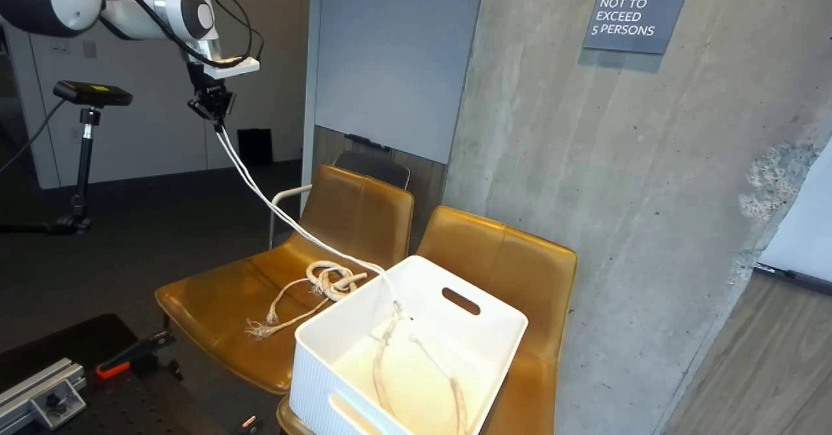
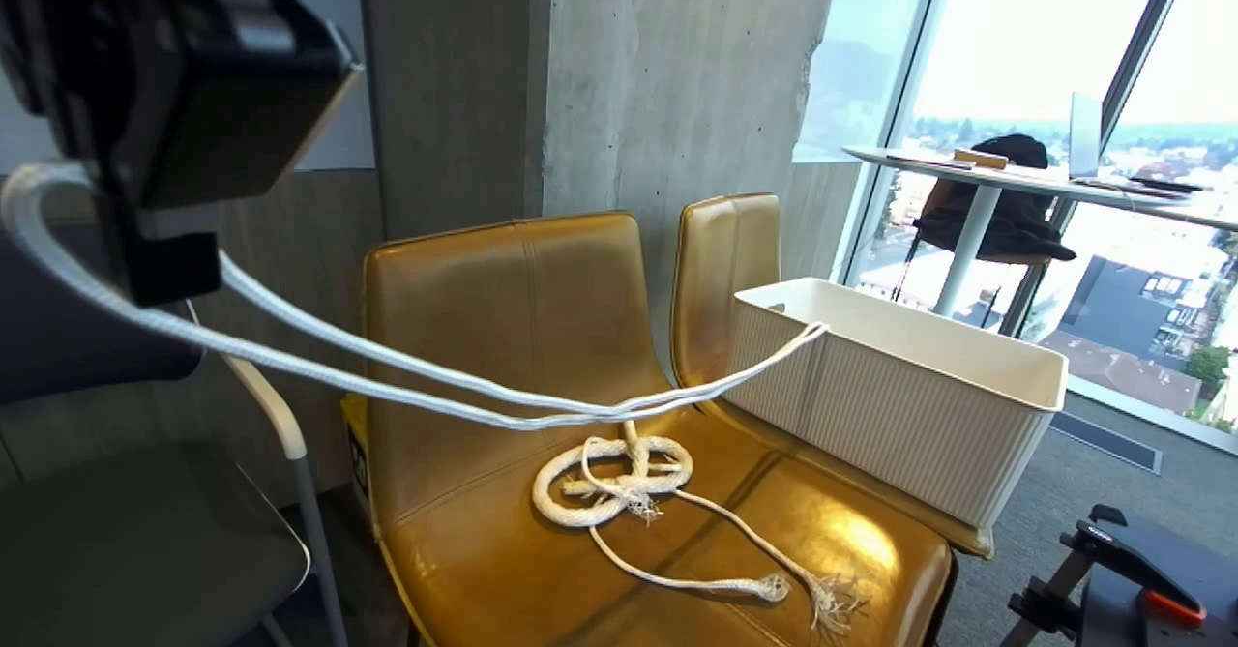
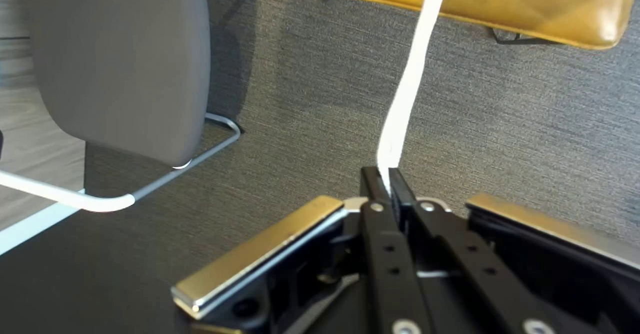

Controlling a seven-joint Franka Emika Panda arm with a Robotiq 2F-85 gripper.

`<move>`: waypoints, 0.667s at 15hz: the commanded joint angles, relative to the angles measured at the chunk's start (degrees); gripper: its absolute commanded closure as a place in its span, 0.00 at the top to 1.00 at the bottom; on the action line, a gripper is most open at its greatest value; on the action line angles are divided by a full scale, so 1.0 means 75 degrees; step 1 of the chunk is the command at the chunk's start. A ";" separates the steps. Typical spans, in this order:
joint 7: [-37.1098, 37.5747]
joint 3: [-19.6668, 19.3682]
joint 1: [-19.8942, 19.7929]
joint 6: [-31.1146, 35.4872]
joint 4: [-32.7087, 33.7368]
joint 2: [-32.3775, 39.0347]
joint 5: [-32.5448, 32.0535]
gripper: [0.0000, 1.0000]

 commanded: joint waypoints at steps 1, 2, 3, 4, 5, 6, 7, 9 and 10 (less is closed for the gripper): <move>-0.0053 -0.0109 0.0455 -0.0765 0.1857 0.1147 -0.0057 0.01; -0.0068 -0.0119 0.0533 -0.0883 0.2203 0.1389 -0.0056 0.01; -0.0101 -0.0107 0.0581 -0.1040 0.2551 0.1597 -0.0022 0.01; -0.0120 -0.0102 0.0634 -0.1174 0.2888 0.1801 -0.0014 0.01; -0.0139 -0.0093 0.0693 -0.1313 0.3221 0.2001 -0.0016 0.01; -0.0162 -0.0087 0.0742 -0.1473 0.3558 0.2181 -0.0013 0.01; -0.0169 -0.0088 0.0792 -0.1598 0.3857 0.2368 -0.0023 0.01; -0.0142 -0.0091 0.0783 -0.1714 0.4093 0.2513 -0.0015 0.01; -0.0161 -0.0356 0.0819 -0.1624 0.3898 0.2389 0.0216 0.01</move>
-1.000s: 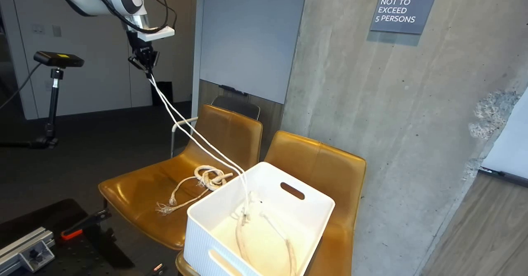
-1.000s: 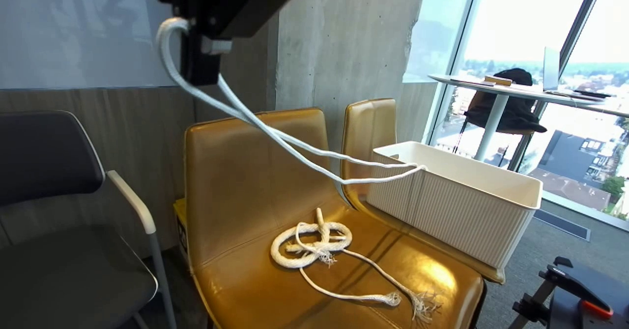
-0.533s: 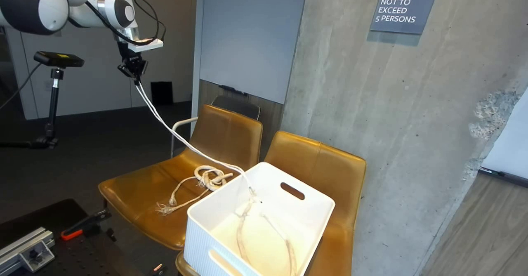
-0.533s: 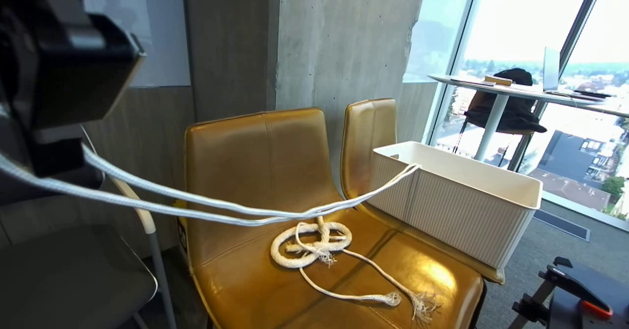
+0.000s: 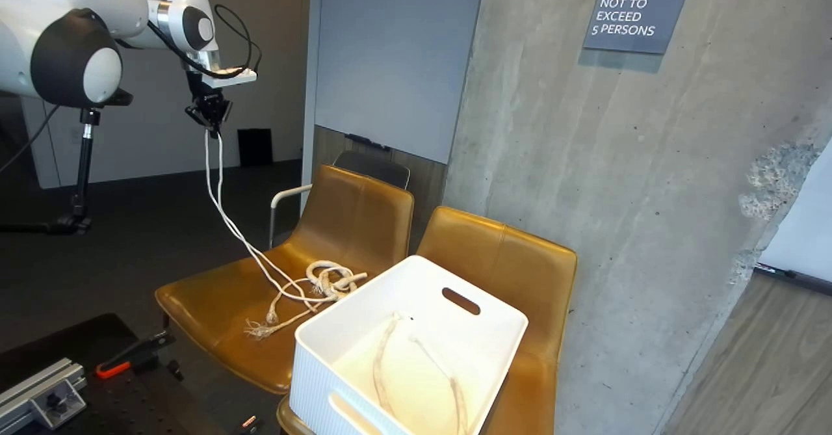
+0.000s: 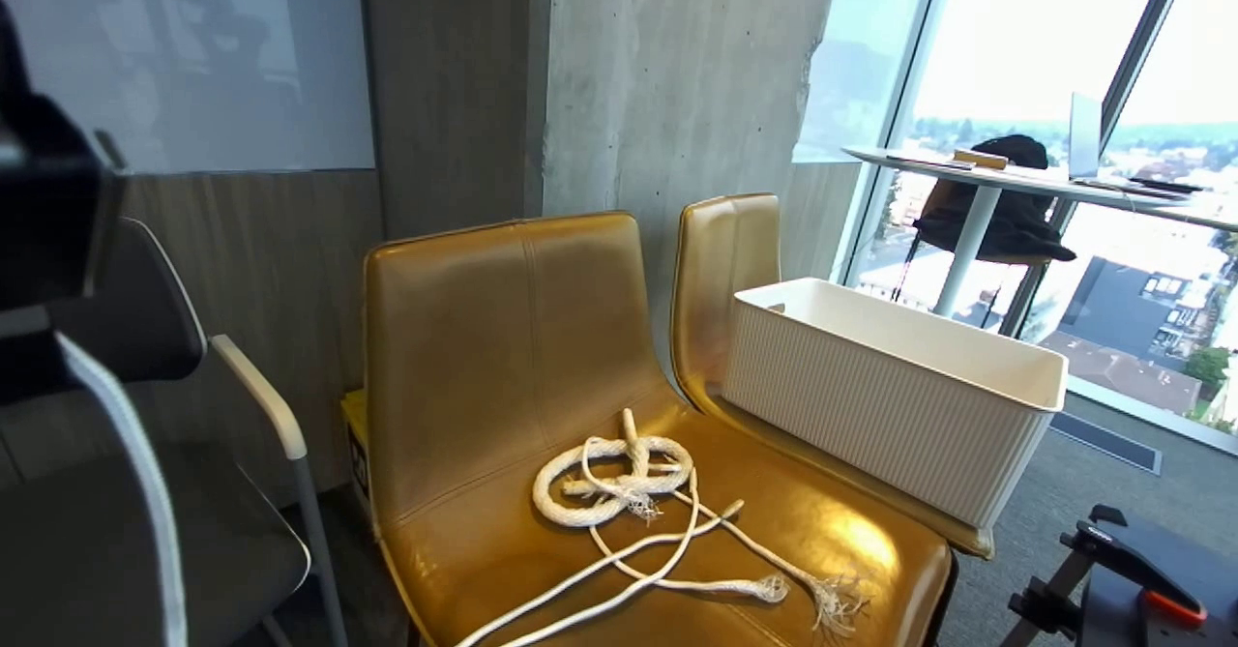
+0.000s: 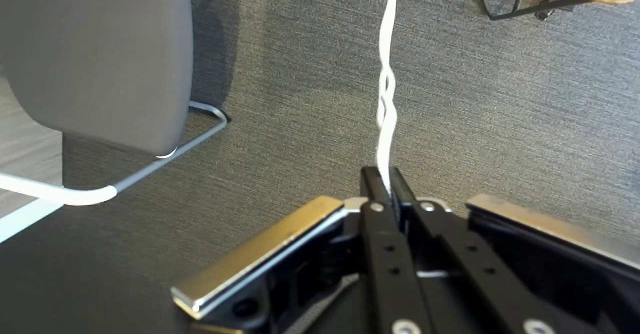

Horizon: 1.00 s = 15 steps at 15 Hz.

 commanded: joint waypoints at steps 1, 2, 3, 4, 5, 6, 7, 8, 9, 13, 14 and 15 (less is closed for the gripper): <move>-0.0142 -0.0437 0.0100 -0.0324 0.0815 0.0395 0.0228 0.01; -0.0142 -0.0556 0.0006 -0.0382 0.0895 0.0444 0.0239 0.01; -0.0051 -0.0487 -0.0334 -0.0369 0.0592 0.0252 0.0033 0.01; -0.0050 -0.0619 -0.0491 -0.0424 0.0501 0.0159 0.0038 0.01; -0.0109 -0.0720 -0.0727 -0.0540 0.0325 -0.0020 0.0035 0.01; -0.0105 -0.0839 -0.0900 -0.0597 0.0208 -0.0083 -0.0009 0.01; -0.0158 -0.0949 -0.1135 -0.0729 0.0039 -0.0241 -0.0055 0.01; -0.0228 -0.1047 -0.1353 -0.0832 -0.0047 -0.0333 -0.0095 0.01; -0.0284 -0.1155 -0.1579 -0.0912 -0.0162 -0.0417 -0.0138 0.01; -0.0633 -0.1491 -0.2433 -0.1023 -0.0642 -0.0767 -0.0196 0.01; -0.0671 -0.1557 -0.2579 -0.0932 -0.0836 -0.0835 -0.0210 0.01; -0.0799 -0.1594 -0.2765 -0.0915 -0.1026 -0.0949 -0.0192 0.01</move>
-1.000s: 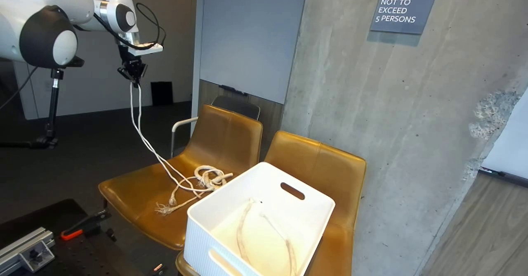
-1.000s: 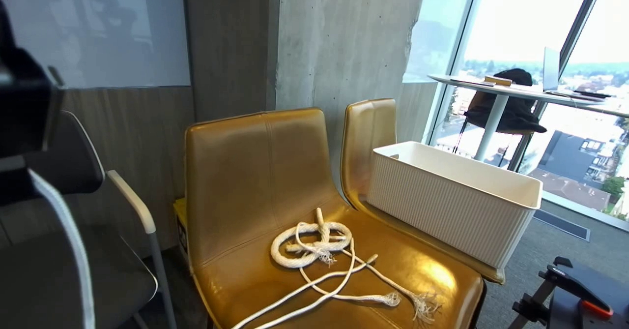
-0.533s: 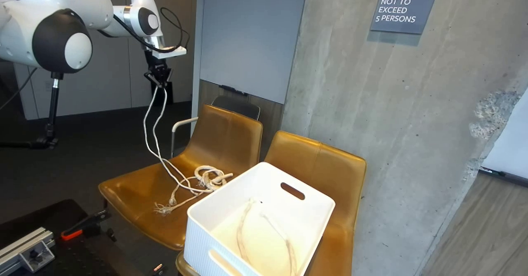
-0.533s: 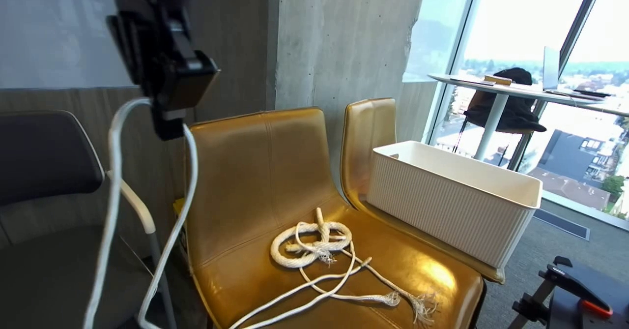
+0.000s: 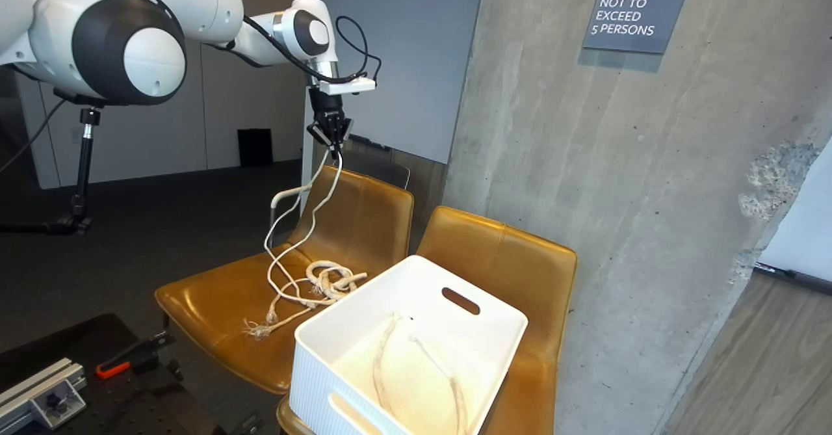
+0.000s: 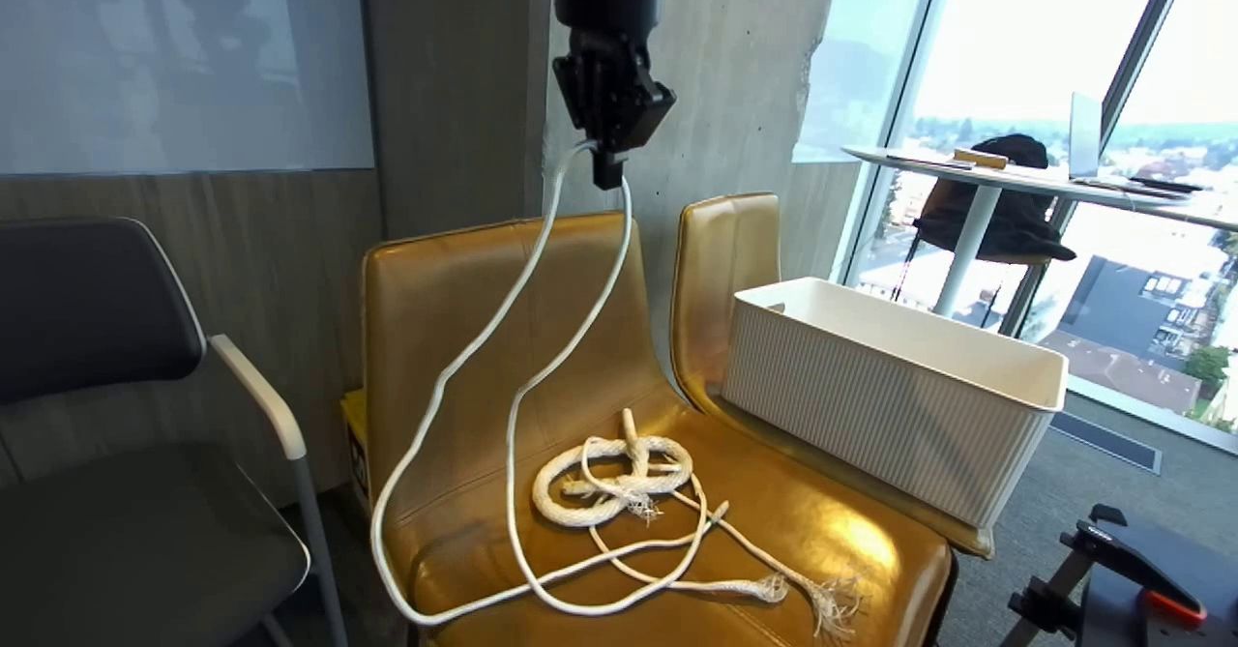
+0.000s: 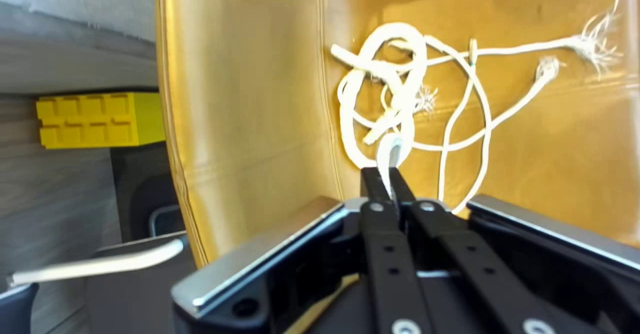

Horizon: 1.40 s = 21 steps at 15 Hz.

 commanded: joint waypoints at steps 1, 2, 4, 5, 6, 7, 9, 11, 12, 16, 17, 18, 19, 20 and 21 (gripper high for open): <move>-0.0334 -0.0155 -0.0474 0.0046 -0.1024 -0.0650 -0.0102 0.01; -0.0411 -0.0173 -0.0608 0.0093 -0.1241 -0.0748 -0.0096 0.01; -0.0560 -0.0146 -0.0822 0.0260 -0.1785 -0.0986 -0.0084 0.01; -0.0604 -0.0118 -0.0895 0.0359 -0.2055 -0.1099 -0.0072 0.01; -0.0625 -0.0062 -0.0931 0.0478 -0.2344 -0.1217 -0.0029 0.01; -0.0617 -0.0020 -0.0941 0.0627 -0.2666 -0.1352 0.0001 0.01; -0.0475 0.0134 -0.0944 0.1150 -0.3462 -0.1689 0.0188 0.01; -0.0320 0.0301 -0.0924 0.1964 -0.4223 -0.1948 0.0240 0.01; -0.0217 0.0411 -0.0960 0.2407 -0.4602 -0.2076 0.0308 0.01; 0.0227 0.0550 -0.1011 0.4131 -0.6125 -0.2635 0.0267 0.01; 0.0350 0.0556 -0.1008 0.4535 -0.6525 -0.2782 0.0242 0.01; 0.0538 0.0533 -0.0963 0.4874 -0.6922 -0.2905 0.0177 0.01; 0.0640 0.0554 -0.0970 0.5185 -0.7317 -0.3046 0.0183 0.01; 0.0769 0.0546 -0.0963 0.5521 -0.7739 -0.3168 0.0142 0.01; 0.0879 0.0542 -0.0975 0.5818 -0.8160 -0.3305 0.0112 0.01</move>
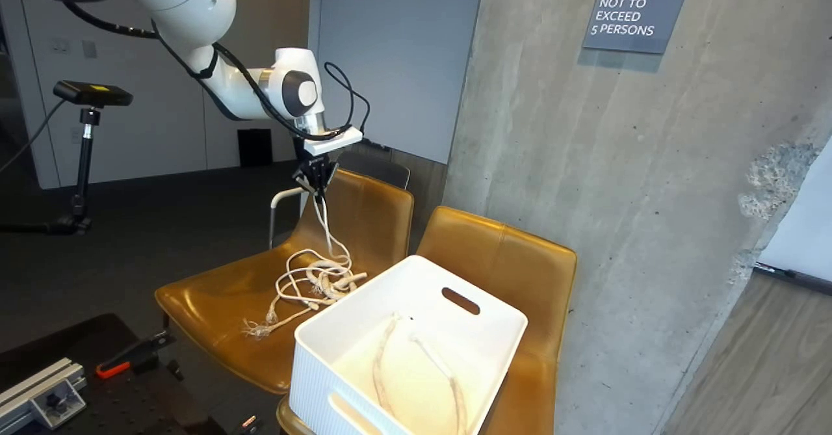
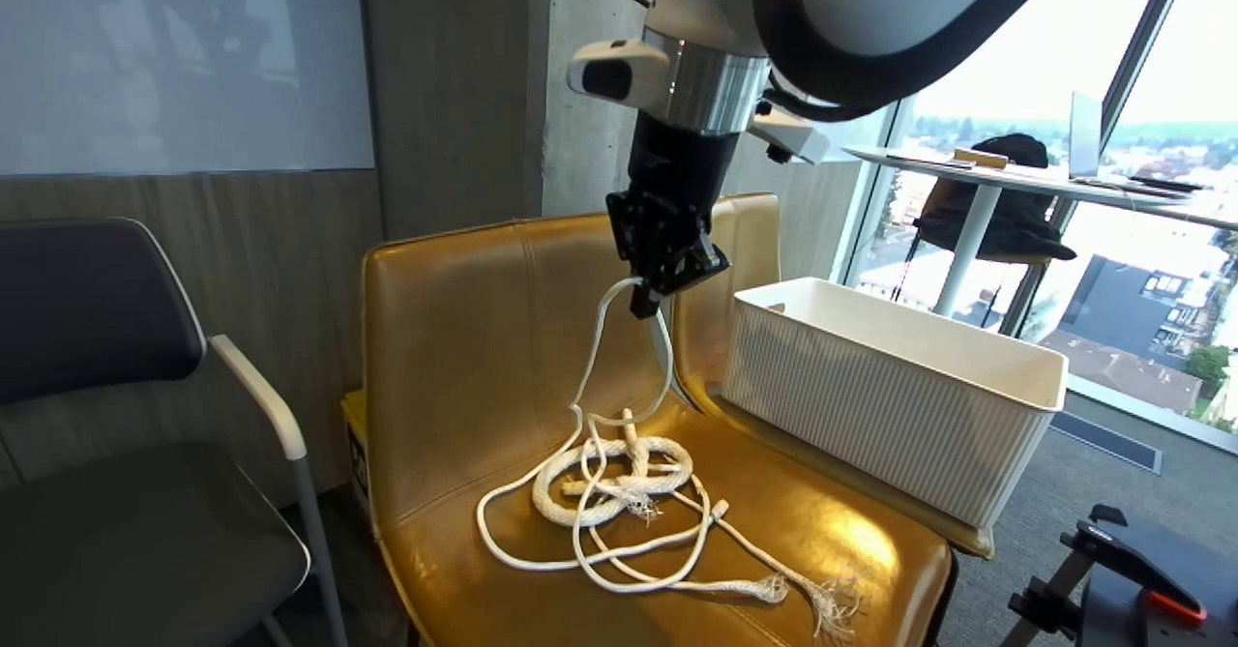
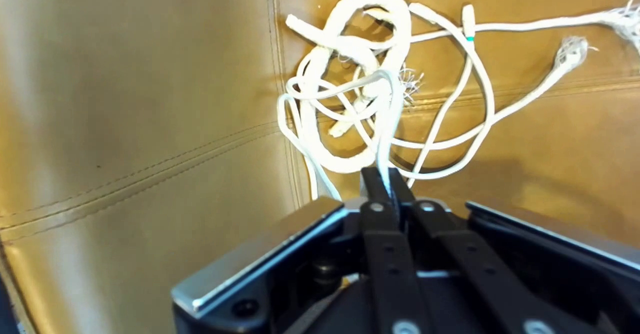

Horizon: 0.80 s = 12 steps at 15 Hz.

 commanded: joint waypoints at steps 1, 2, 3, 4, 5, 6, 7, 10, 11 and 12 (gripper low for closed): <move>0.0468 0.0078 -0.0122 0.1192 -0.1901 -0.0876 -0.0078 0.01; 0.0592 0.0045 -0.0132 0.1548 -0.2335 -0.0999 -0.0141 0.01; 0.0699 0.0027 -0.0152 0.1852 -0.2769 -0.1170 -0.0194 0.01; 0.0829 -0.0032 -0.0137 0.2159 -0.3015 -0.1196 -0.0308 0.01; 0.0931 -0.0094 -0.0142 0.2444 -0.3227 -0.1216 -0.0422 0.01; 0.1052 -0.0177 -0.0129 0.2629 -0.3238 -0.1119 -0.0560 0.01; 0.1138 -0.0261 -0.0122 0.2782 -0.3255 -0.1071 -0.0683 0.29; 0.1336 -0.0430 -0.0118 0.2942 -0.3122 -0.1016 -0.0960 0.43; 0.1355 -0.0431 -0.0149 0.2949 -0.3101 -0.1014 -0.0959 0.51; 0.1371 -0.0433 -0.0172 0.2992 -0.3126 -0.1034 -0.0953 0.58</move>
